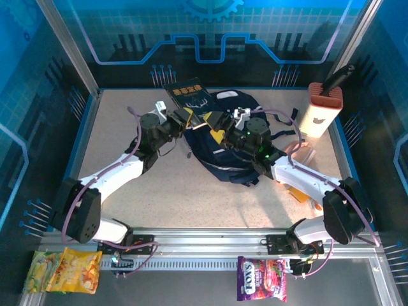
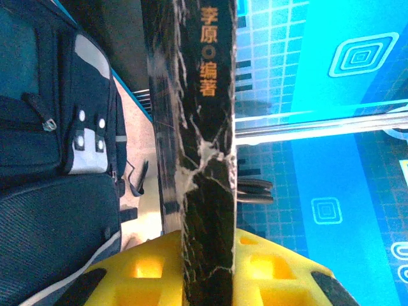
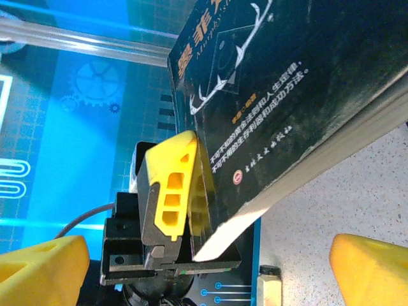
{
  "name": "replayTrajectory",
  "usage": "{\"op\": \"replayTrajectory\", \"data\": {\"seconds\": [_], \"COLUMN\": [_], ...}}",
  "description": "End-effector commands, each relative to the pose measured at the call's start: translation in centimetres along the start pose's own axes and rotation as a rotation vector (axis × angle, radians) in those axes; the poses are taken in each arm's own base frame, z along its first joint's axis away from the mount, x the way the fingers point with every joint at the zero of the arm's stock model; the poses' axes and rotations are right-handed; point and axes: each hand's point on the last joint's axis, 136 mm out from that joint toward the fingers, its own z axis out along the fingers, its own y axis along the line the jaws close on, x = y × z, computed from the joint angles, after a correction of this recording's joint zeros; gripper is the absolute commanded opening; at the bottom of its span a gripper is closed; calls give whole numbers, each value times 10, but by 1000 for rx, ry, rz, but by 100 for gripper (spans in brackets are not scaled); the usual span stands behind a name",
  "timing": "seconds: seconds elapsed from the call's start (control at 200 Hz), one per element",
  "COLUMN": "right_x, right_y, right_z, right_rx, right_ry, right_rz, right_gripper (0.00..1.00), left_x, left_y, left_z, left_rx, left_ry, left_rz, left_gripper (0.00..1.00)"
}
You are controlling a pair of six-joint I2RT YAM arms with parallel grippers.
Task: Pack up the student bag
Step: Pass the book.
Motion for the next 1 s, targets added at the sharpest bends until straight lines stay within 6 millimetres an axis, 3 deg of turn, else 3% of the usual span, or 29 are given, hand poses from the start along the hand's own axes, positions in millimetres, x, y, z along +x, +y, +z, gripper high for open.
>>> {"op": "replayTrajectory", "data": {"seconds": [0.0,0.205,0.495,0.56,0.6,0.68,0.87,0.935,0.995], "right_x": [-15,-23,-39,-46,-54,-62,-66,-70,-75], "right_y": [10,4,-2,-9,5,5,7,5,5], "right_z": [-4,2,15,16,18,20,25,25,23], "right_rx": [-56,-67,-72,-64,-99,-112,-129,-132,-130], "right_ry": [-62,-82,-114,-135,-149,-162,-152,-155,-162], "right_rz": [52,120,153,159,150,146,124,116,97], "right_gripper": [98,96,84,78,74,64,40,26,15], "left_x": [-5,5,10,11,10,11,14,15,17], "left_y": [-74,-76,-77,-77,-76,-75,-70,-67,-61], "left_z": [2,7,5,4,4,4,9,12,14], "left_rx": [234,249,262,262,260,254,240,228,207], "left_ry": [-44,-26,-17,-16,-18,-13,2,12,23], "left_rz": [42,35,22,19,17,18,9,5,3], "left_gripper": [0,0,0,0,0,0,0,5,15]}}
